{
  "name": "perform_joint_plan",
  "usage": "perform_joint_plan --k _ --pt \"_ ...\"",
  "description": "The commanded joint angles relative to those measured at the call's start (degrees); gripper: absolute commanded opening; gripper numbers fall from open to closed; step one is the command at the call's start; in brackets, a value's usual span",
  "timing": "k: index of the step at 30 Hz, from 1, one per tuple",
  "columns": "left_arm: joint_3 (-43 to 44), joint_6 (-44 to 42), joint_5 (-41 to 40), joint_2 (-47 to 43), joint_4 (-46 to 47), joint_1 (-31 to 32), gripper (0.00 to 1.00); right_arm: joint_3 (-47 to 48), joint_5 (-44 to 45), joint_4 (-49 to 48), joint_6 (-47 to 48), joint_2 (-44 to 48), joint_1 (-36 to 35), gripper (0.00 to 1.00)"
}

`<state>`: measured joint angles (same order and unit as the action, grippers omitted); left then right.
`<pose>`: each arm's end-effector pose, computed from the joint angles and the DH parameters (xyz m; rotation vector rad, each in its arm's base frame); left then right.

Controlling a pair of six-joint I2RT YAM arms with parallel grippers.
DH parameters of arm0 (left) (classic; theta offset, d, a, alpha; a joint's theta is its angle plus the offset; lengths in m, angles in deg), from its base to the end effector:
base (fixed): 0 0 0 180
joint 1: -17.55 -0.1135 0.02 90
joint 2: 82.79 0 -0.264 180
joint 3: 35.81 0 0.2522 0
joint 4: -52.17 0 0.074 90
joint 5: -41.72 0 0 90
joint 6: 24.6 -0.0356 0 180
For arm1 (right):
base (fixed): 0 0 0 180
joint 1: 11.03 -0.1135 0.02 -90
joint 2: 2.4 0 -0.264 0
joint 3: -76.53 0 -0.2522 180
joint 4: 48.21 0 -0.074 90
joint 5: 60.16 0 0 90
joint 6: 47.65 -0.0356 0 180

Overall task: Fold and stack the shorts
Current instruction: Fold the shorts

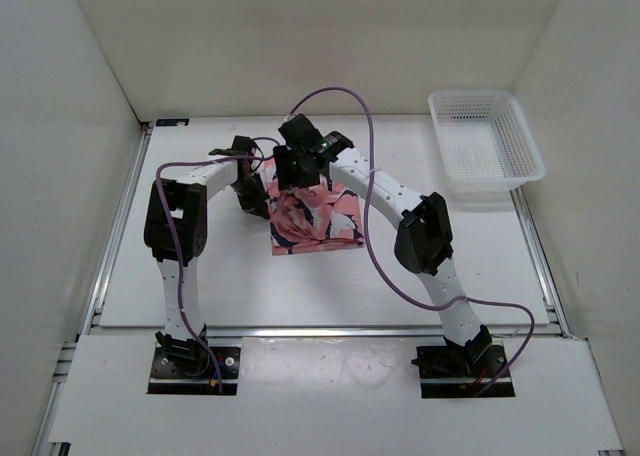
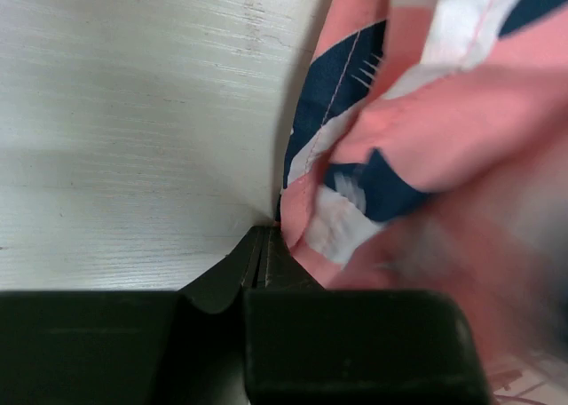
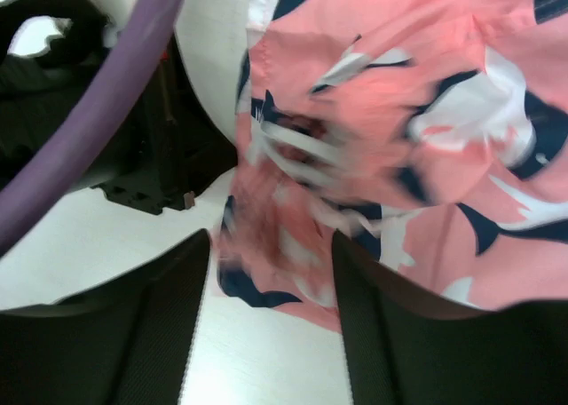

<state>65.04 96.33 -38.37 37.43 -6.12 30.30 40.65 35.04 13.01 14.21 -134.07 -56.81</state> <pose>0.4025 -0.0974 0.1514 -0.4439 2.9517 -0.3602 0.3607 0.3661 0.2828 -0.3376 2.4511 0.4698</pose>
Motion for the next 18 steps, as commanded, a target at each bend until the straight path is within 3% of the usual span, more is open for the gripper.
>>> perform_joint_plan --k 1,4,8,9,11,14,15,18 --pt "-0.6 -0.4 -1.2 1.9 1.4 0.2 0.10 -6.6 -2.8 -8.2 0.4 6.7 -0.1 0.67" --pt "-0.6 -0.4 -1.2 1.9 1.4 0.2 0.10 -14.0 1.1 -9.5 0.9 12.5 -0.1 0.64" --pt "-0.6 -0.4 -1.2 1.2 1.4 0.2 0.10 -27.1 3.0 -12.6 0.9 22.2 1.3 0.31" --pt "-0.6 -0.4 -1.2 0.5 1.4 0.2 0.10 -29.4 3.8 -13.1 0.9 23.6 2.2 0.15" --pt "-1.1 -1.0 -1.8 -1.5 0.8 0.2 0.13 -35.9 4.8 -13.1 0.4 27.2 4.2 0.03" --pt "-1.1 -1.0 -5.1 -6.9 -1.4 -1.0 0.20 -44.1 5.4 -13.1 0.4 32.2 6.1 0.00" --pt "-0.5 -1.0 -6.6 -8.7 -3.3 -1.0 0.29 -46.0 5.4 -13.1 -0.2 33.4 7.8 0.00" --pt "2.0 -2.0 -12.4 -15.1 -6.5 -1.0 0.42 -51.4 5.9 -12.6 -0.8 38.1 11.2 0.02"
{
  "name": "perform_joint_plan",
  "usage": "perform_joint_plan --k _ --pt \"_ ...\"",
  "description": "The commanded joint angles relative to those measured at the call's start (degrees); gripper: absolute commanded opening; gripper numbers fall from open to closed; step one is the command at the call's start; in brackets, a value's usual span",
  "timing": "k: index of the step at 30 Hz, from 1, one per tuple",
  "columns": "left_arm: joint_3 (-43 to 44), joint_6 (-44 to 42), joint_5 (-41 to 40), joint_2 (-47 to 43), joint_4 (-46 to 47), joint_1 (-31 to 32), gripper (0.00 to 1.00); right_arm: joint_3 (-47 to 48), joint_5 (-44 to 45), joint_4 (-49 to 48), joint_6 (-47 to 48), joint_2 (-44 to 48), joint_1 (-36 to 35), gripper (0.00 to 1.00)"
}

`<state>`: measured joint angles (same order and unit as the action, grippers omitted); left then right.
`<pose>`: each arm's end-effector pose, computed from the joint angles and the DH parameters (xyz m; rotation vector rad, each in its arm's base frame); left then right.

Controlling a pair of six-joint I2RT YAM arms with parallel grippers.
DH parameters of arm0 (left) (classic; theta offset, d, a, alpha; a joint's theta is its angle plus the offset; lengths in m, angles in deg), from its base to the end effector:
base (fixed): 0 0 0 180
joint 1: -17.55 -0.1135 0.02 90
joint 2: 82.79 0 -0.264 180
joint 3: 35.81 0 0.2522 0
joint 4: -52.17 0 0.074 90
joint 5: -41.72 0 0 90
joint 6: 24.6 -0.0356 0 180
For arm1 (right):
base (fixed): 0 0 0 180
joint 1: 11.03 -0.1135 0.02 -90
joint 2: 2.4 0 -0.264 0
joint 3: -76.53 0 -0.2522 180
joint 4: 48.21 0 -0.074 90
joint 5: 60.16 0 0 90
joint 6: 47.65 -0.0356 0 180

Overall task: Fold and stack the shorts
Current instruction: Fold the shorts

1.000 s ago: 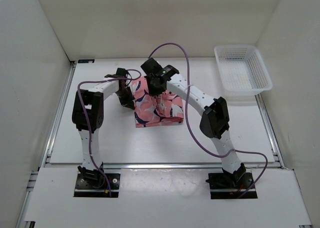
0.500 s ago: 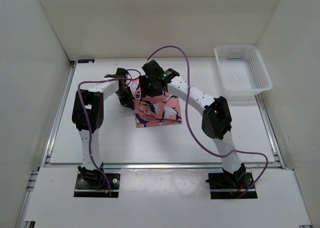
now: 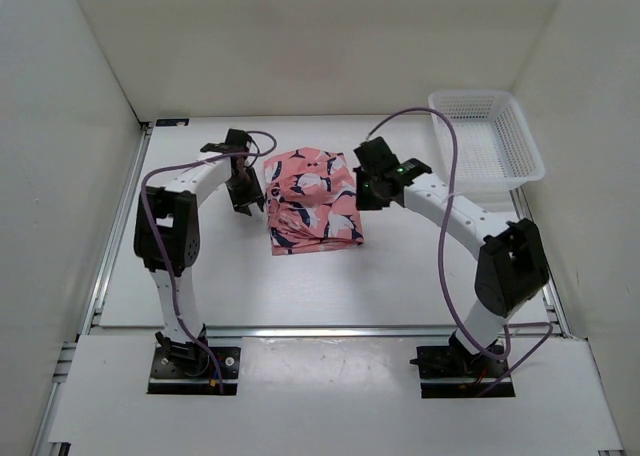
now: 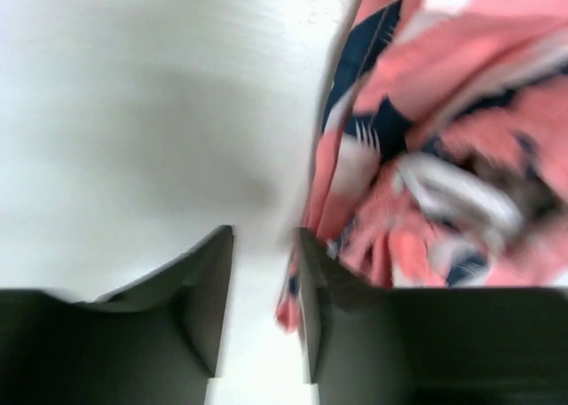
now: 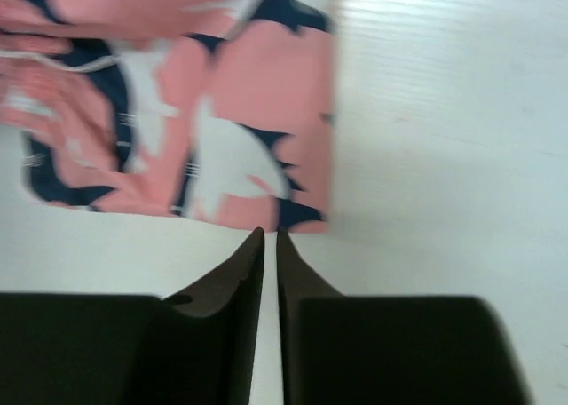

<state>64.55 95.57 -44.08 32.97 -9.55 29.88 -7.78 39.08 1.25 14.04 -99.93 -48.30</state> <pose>0.3925 -0.0885 0.1775 -0.4454 2.9167 -0.2215 0.3018 0.2225 0.2820 -0.1232 2.4712 0.3024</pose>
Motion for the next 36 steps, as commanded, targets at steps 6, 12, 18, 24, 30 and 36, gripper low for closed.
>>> perform_joint_plan --k 6,12,18,24,30,36 --pt "8.7 -3.2 -3.8 -14.5 -6.3 2.9 0.10 -3.5 0.9 -1.5 0.9 4.5 6.3 0.16" --pt "19.1 -4.1 3.4 -0.5 -6.3 8.7 0.10 5.5 -4.7 -4.5 3.3 -8.3 6.3 0.01" --pt "25.3 -3.5 1.2 11.6 -5.6 8.8 0.10 6.5 -10.5 -7.0 3.2 -16.5 6.3 0.01" --pt "27.1 -3.5 -0.6 15.5 -5.6 6.3 0.10 1.6 -12.0 -9.4 2.0 -20.0 6.3 0.01" --pt "30.4 -5.0 0.7 14.2 -8.5 7.0 0.10 0.4 -8.1 -7.2 1.5 -12.9 6.3 0.01" --pt "33.6 -7.2 -1.8 0.2 -12.9 8.1 0.72 3.0 3.2 -1.7 1.5 3.3 6.3 0.67"
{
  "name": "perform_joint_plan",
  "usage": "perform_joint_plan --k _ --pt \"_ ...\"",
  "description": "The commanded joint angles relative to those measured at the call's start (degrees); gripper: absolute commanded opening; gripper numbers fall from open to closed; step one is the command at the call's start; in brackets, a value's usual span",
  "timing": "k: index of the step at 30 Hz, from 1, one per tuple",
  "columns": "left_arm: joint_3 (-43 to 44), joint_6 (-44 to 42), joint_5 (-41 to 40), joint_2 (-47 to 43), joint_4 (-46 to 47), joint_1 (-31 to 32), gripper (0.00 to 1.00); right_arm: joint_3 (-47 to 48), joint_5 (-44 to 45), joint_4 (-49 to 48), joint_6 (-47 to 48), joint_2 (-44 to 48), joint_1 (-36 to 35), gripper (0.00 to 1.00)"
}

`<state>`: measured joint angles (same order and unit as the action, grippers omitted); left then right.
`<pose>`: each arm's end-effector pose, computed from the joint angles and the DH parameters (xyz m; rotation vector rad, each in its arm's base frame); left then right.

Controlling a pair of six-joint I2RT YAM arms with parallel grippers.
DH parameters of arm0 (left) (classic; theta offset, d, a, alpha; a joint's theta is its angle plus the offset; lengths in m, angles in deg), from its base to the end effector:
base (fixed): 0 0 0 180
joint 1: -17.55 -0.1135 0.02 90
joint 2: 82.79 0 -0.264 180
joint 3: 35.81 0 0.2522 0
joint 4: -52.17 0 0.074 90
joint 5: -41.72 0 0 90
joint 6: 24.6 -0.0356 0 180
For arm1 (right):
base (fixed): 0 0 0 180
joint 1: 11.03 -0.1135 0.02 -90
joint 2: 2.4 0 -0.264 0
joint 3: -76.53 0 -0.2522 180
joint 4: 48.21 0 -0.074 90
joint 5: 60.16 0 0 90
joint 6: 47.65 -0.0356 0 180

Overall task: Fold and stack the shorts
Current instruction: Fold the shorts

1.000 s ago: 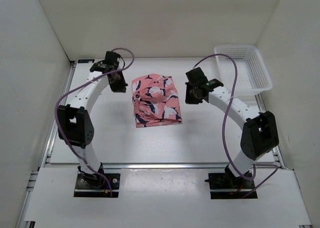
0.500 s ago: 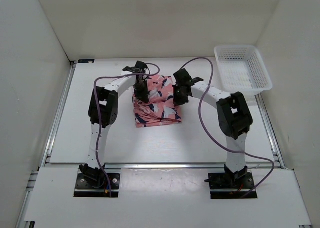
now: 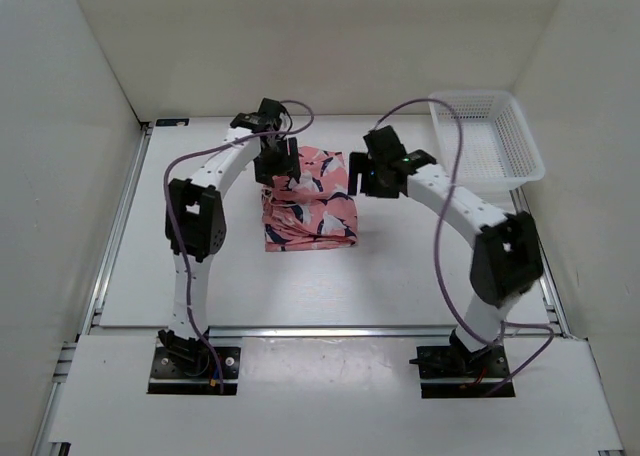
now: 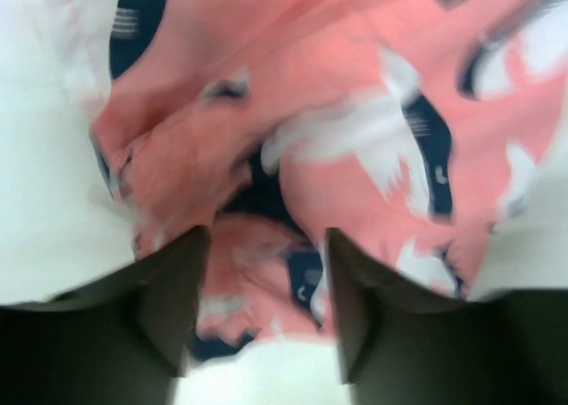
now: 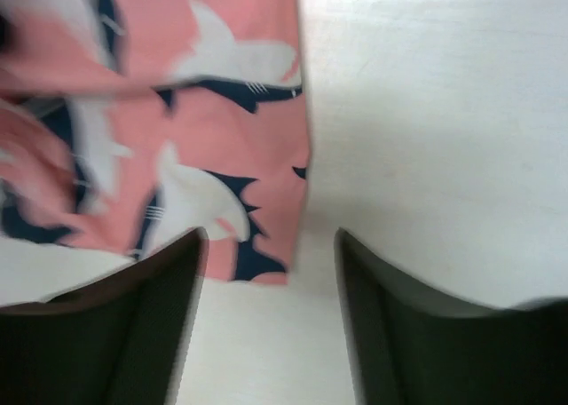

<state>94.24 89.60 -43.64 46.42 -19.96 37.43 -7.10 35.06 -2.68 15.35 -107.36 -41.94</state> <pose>0.4449 -0.1640 0.2181 -0.0886 2.8542 -0.2838 0.3463 0.2036 0.2422 -0.0491 2.5350 0.2962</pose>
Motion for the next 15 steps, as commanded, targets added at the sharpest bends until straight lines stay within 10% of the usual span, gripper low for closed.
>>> perform_joint_plan --k 1,4,15 --pt "3.9 -1.3 -2.3 -15.5 -3.3 0.6 0.82 2.3 11.4 3.3 0.7 12.8 0.0 0.84" --pt "3.4 -1.8 -3.3 -24.3 -3.9 0.6 1.00 0.4 17.8 6.2 0.7 21.7 0.8 1.00" --pt "-21.3 -1.1 -15.5 -59.5 0.9 -1.2 1.00 -8.8 36.1 16.7 -1.8 39.0 4.7 1.00"
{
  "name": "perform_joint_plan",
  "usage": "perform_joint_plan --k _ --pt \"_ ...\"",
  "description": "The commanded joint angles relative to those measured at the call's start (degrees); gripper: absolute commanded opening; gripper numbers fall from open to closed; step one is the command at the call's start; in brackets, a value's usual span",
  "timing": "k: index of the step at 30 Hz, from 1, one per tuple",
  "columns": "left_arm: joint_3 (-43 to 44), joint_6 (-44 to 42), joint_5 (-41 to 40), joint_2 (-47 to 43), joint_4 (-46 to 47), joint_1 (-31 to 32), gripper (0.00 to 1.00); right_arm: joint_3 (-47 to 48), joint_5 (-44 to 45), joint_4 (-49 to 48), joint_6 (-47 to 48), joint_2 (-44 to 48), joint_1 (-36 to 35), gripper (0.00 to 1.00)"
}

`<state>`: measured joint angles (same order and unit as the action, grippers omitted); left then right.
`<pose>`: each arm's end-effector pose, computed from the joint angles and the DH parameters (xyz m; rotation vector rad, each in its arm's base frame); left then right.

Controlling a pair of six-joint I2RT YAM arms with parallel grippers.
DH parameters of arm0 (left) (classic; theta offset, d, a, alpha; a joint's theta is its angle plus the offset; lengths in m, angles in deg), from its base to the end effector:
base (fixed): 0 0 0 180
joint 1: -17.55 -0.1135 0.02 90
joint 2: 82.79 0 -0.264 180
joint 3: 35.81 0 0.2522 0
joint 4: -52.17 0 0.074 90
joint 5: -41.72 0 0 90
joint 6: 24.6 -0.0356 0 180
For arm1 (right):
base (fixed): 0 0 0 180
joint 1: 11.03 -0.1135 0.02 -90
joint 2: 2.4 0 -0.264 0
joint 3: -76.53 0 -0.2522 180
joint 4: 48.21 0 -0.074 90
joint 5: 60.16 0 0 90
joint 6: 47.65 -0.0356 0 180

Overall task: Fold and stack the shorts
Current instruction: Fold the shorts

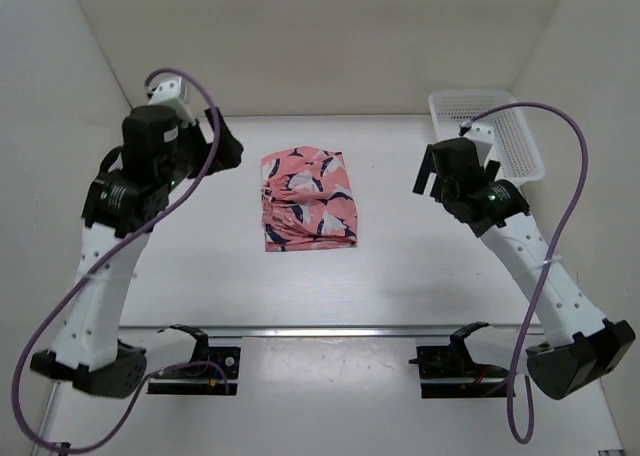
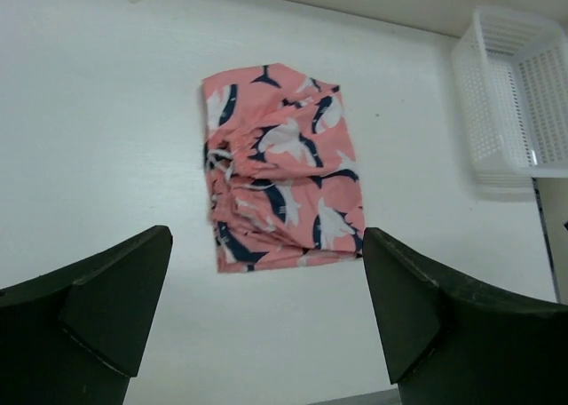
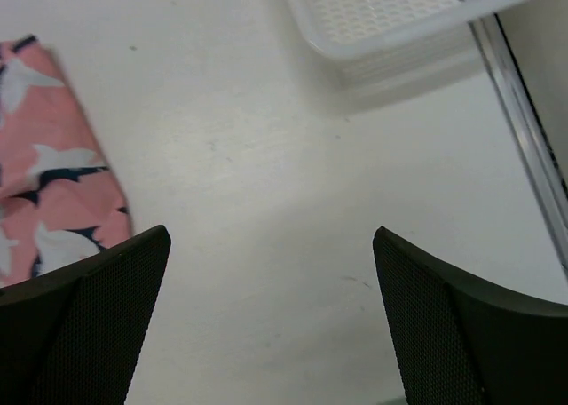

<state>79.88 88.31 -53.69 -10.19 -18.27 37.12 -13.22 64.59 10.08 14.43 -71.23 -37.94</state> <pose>0.2107 -0.0713 0.4874 -0.1195 2.0622 -0.3643 0.2250 0.0915 0.3898 0.3409 2.0598 -0.0981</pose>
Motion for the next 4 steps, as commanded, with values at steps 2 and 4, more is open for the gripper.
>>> perform_joint_plan --k 2,4 --pt "-10.2 0.9 -7.4 -6.1 -0.8 -1.4 1.00 -3.9 7.4 4.6 -0.9 4.7 0.7 1.00" --pt "-14.1 2.1 -10.3 -10.3 -0.8 -1.4 1.00 -4.4 8.1 5.1 -0.9 5.2 0.7 1.00"
